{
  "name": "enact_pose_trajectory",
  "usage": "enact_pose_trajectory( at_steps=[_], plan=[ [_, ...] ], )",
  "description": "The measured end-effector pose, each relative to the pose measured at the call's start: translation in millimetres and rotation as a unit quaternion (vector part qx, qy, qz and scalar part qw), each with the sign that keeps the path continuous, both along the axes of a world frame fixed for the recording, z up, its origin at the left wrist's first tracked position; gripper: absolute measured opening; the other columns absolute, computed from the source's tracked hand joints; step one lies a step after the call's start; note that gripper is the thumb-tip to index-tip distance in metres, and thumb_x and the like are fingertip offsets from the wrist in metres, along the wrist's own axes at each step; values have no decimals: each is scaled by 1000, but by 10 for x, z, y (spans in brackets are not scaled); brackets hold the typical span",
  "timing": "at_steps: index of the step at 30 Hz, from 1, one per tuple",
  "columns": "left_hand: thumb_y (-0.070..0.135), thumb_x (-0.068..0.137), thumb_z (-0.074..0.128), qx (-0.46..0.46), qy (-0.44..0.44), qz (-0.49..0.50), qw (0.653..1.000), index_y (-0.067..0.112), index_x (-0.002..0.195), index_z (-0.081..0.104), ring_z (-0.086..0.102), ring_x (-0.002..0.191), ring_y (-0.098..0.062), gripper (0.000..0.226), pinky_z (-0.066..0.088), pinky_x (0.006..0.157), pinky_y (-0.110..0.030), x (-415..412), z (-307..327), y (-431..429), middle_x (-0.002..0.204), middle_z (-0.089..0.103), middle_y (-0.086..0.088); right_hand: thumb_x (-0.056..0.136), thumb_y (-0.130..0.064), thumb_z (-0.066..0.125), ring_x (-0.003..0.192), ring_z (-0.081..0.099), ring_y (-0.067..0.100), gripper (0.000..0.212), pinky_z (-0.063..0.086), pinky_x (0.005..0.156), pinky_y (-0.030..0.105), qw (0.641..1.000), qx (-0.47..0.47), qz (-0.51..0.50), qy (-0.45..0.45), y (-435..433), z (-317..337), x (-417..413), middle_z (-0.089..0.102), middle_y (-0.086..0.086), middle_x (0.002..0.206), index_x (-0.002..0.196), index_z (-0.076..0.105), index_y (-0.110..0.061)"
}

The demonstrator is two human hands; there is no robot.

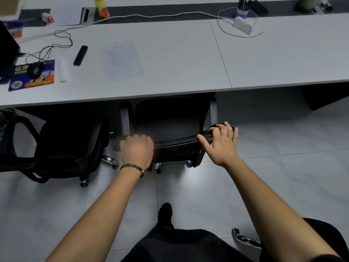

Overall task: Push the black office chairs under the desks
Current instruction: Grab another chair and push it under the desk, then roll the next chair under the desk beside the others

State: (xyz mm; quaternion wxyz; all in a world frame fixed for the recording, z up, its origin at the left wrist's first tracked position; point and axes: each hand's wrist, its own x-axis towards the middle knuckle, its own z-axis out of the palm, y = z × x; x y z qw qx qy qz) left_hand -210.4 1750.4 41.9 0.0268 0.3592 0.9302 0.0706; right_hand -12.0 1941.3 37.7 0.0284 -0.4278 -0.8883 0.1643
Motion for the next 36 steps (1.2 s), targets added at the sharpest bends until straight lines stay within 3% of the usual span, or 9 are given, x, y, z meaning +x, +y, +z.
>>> enact_pose_trajectory(
  at_steps=[3,6,10,14,17,21,24,27,36],
  plan=[
    [34,98,31,70,-44,-11,997,16,74,55,55,82,-27,38,36,89,-43,-45,84,-47,77,61,-3,93,-66,35,149,1,24,61,-1,119,47,998,-47,-16,28,-24,108,-22,29,8,154,133,50,-22],
    [31,94,44,165,-84,-30,982,16,106,63,54,112,-21,27,26,110,-42,89,123,-287,111,64,-1,95,-48,52,149,4,21,55,15,118,40,990,-89,-25,104,-253,210,130,23,8,158,141,44,-20],
    [26,95,50,224,-214,8,951,18,122,56,46,121,-13,28,36,105,-34,520,94,-823,127,53,3,96,-40,54,140,29,11,48,32,106,29,968,-149,-118,163,-956,169,669,32,-4,151,140,43,-24],
    [28,94,52,150,-392,96,902,27,117,55,53,111,-16,24,46,96,-40,965,-88,-1257,121,53,7,97,-41,49,130,41,8,39,37,104,30,940,-203,-234,142,-1725,-101,1362,43,-8,141,133,51,-27],
    [23,94,54,89,-471,47,877,28,112,55,55,109,-11,20,47,97,-39,1193,-198,-1301,119,58,5,97,-40,49,126,45,7,34,42,106,41,916,-216,-313,129,-2234,-197,1858,49,-8,135,130,53,-30],
    [19,93,55,51,-495,-66,865,24,111,57,57,107,-11,18,47,91,-30,1455,-137,-999,114,60,4,97,-39,51,123,44,4,36,41,105,34,885,-180,-408,137,-2595,-34,2391,48,-10,134,131,51,-29],
    [19,93,55,75,-490,-149,856,21,115,57,56,101,-5,22,42,80,-12,1749,49,-671,115,59,2,97,-37,52,121,44,4,39,41,104,34,857,-133,-469,169,-2739,159,2765,44,-14,132,135,49,-26],
    [19,93,54,112,-471,-231,844,18,117,57,56,100,-2,24,40,75,-7,2266,303,-481,115,60,2,96,-35,54,124,45,7,42,39,103,31,823,-79,-518,219,-2967,373,3233,45,-11,134,136,49,-24],
    [18,93,56,154,-441,-375,801,21,117,55,59,105,-13,24,49,87,-33,4564,514,-1451,113,61,5,96,-38,53,120,38,-6,45,29,95,9,763,-28,-588,268,-4549,422,5066,39,-16,136,139,44,-26]
  ],
)
